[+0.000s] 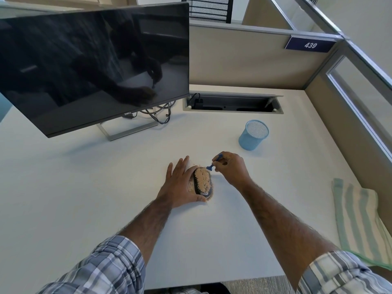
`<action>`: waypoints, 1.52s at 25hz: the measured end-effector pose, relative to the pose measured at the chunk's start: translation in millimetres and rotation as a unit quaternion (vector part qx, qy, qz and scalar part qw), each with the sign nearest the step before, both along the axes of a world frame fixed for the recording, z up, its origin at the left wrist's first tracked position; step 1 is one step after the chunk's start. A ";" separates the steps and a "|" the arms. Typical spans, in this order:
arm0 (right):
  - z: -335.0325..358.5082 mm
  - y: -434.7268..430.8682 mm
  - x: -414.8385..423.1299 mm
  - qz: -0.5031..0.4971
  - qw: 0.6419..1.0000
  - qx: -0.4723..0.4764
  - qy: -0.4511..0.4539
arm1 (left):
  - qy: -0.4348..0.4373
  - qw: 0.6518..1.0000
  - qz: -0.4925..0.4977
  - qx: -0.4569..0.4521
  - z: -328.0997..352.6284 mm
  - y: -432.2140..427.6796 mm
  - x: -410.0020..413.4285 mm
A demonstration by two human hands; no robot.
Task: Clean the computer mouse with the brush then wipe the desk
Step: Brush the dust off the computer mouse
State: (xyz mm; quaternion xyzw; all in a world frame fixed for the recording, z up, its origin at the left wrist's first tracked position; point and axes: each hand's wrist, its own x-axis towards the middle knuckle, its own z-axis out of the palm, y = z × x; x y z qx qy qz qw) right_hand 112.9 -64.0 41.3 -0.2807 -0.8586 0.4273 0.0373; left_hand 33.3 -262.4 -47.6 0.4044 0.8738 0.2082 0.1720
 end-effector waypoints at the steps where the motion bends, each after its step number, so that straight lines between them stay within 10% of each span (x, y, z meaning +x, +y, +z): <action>1: -0.6 1.3 -0.5 -0.003 1.000 0.011 -0.002 | 0.001 1.000 0.001 0.000 -0.5 -0.1 0.0; 38: 4.8 -8.9 -19.2 0.037 0.995 0.093 -0.030 | 0.011 1.000 0.003 0.008 -2.3 0.0 -0.3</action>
